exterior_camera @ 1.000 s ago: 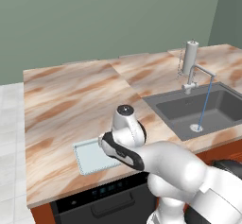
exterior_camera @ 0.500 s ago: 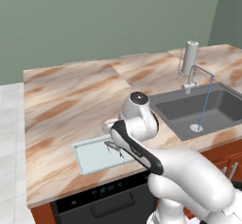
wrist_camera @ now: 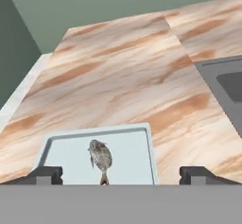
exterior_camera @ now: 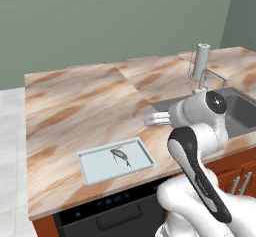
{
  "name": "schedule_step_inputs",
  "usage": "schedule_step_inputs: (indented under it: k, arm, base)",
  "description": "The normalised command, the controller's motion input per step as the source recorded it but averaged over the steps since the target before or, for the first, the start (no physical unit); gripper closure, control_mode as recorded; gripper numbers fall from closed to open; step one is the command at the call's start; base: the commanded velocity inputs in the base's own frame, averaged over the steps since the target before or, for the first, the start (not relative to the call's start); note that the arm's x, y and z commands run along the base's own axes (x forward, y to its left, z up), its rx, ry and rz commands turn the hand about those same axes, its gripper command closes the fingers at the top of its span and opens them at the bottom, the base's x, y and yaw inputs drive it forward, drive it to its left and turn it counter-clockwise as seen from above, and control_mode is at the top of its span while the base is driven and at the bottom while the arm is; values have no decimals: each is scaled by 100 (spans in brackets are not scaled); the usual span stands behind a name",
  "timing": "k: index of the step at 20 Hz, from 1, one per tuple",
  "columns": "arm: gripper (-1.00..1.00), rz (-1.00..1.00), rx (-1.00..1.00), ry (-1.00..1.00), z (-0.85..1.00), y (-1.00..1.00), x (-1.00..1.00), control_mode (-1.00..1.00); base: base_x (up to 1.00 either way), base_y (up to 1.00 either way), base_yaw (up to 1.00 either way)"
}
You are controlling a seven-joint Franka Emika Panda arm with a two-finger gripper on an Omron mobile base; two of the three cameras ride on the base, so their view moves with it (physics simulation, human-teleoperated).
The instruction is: Take the fish out of the fridge, briefly rinse it in the sink, and place it on the tray next to the sink.
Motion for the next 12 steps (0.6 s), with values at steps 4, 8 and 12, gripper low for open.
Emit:
schedule_step_inputs:
  k: [4,8,12]
  arm:
    - [-100,0,17,-60,64,-100,-100,-100]
    - [-100,0,21,-51,40,-99,-100,-100]
    - [-100,-5,9,-31,-14,-87,-100,-100]
  base:
    - [0,0,0]
    - [0,0,0]
    - [0,0,0]
